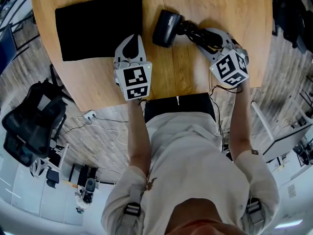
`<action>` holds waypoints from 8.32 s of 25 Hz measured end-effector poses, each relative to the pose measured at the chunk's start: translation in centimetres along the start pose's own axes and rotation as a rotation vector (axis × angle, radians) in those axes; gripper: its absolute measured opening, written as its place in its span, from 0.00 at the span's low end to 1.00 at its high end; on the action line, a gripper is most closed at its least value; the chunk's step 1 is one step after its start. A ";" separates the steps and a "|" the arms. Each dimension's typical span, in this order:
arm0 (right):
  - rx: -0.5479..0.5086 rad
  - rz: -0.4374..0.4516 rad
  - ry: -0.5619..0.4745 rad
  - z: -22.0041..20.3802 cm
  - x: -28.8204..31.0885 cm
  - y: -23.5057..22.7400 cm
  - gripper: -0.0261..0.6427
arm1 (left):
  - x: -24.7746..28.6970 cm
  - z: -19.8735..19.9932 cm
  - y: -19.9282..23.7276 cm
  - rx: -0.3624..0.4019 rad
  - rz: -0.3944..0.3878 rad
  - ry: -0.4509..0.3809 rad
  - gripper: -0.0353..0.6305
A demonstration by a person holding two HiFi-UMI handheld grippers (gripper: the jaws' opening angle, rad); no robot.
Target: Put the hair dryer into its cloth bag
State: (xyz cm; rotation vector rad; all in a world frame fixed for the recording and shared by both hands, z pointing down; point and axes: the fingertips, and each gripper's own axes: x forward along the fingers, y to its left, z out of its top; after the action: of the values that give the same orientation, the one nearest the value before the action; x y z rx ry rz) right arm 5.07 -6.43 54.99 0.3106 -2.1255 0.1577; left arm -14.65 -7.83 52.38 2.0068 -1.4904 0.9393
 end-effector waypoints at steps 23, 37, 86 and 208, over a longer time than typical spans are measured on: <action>0.002 0.006 -0.011 0.1 0.0 0.0 0.38 | 2.0 -1.7 -0.4 0.058 0.023 0.065 0.19; 0.005 0.007 -0.014 0.0 0.1 0.0 0.38 | 0.0 0.2 -0.5 -0.024 -0.028 -0.007 0.08; 0.022 0.125 -0.101 4.1 1.0 2.1 0.37 | -4.3 5.3 -1.3 -0.097 -0.085 -0.159 0.08; -0.077 0.056 -0.129 9.8 4.6 3.1 0.51 | -5.5 1.6 -4.7 -0.091 -0.253 -0.124 0.08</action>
State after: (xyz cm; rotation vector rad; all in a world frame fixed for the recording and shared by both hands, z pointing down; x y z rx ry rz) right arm -6.06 -6.49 53.56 0.2214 -2.2631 0.0894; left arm -10.80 -4.05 47.28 2.1564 -1.2772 0.6436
